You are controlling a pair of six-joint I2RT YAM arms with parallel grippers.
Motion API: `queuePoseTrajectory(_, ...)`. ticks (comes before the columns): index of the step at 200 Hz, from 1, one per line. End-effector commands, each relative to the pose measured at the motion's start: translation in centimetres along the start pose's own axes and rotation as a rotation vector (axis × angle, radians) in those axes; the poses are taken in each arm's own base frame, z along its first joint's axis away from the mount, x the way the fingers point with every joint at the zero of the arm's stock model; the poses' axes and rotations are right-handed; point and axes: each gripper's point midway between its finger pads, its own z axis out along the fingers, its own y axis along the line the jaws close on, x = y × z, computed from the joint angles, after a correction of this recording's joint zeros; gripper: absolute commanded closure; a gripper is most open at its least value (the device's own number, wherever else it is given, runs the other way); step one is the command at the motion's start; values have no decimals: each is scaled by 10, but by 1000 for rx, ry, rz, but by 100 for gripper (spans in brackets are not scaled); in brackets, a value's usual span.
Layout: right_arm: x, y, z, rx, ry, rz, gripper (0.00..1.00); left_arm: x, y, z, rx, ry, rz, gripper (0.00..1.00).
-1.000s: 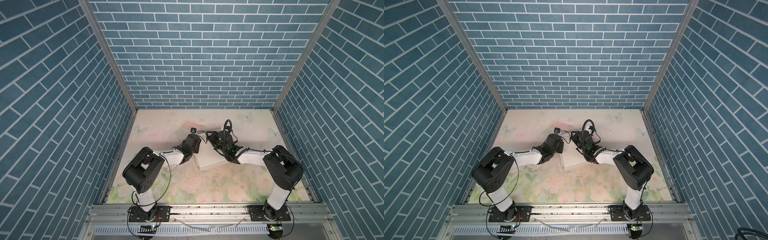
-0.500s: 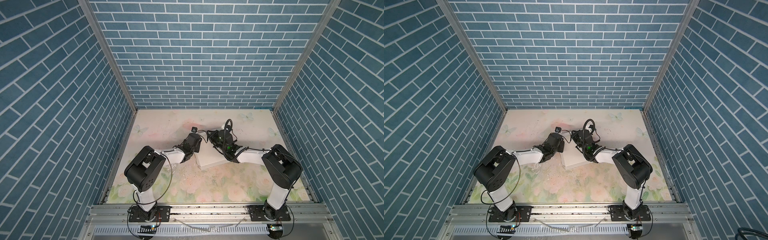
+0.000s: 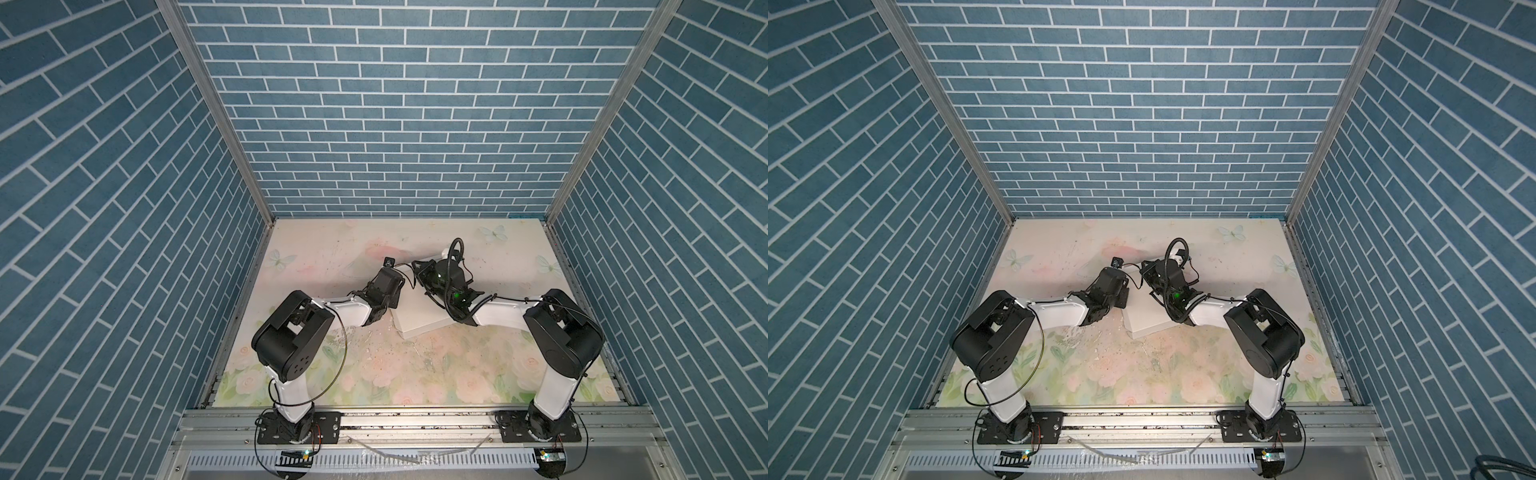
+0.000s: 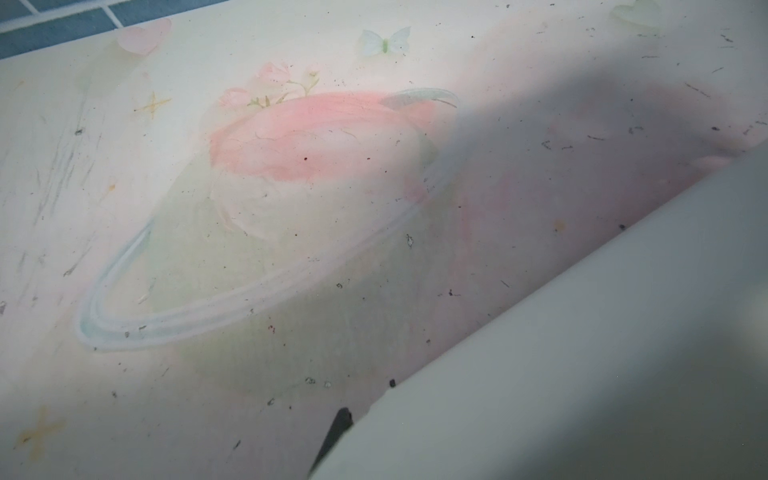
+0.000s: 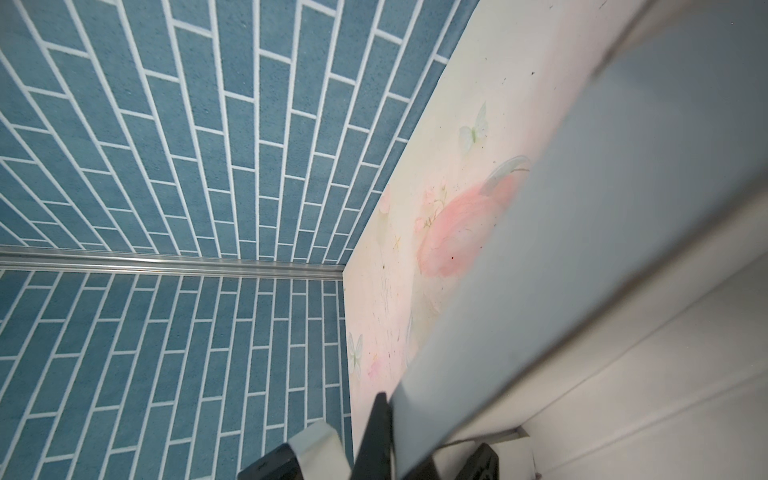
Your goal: Fold the paper box
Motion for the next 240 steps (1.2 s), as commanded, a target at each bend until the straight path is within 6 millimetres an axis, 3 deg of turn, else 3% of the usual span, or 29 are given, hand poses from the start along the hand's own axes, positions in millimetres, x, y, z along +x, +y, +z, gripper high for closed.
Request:
queuePoseTrajectory(1, -1, -4, 4, 30, -12, -31, 94, 10, 10, -2, -46, 34, 12, 85)
queuePoseTrajectory(27, 1, -2, 5, 30, -9, -32, 94, 8, 9, 0, -49, 34, 13, 93)
queuePoseTrajectory(97, 2, 1, 4, 32, -11, -40, 94, 0, 8, 1, -54, 33, 10, 100)
queuePoseTrajectory(115, 3, 4, 4, 26, -8, -41, 89, -1, 7, -1, -53, 34, 10, 100)
queuePoseTrajectory(138, 3, 10, 0, 18, -7, -56, 74, -5, 7, -5, -46, 30, 7, 100)
queuePoseTrajectory(202, -6, 21, -51, 68, 21, -255, 46, -5, -4, -11, 30, 52, 37, 100)
queuePoseTrajectory(240, -13, 25, -90, 123, 77, -393, 43, -4, -18, -9, 106, 52, 56, 100)
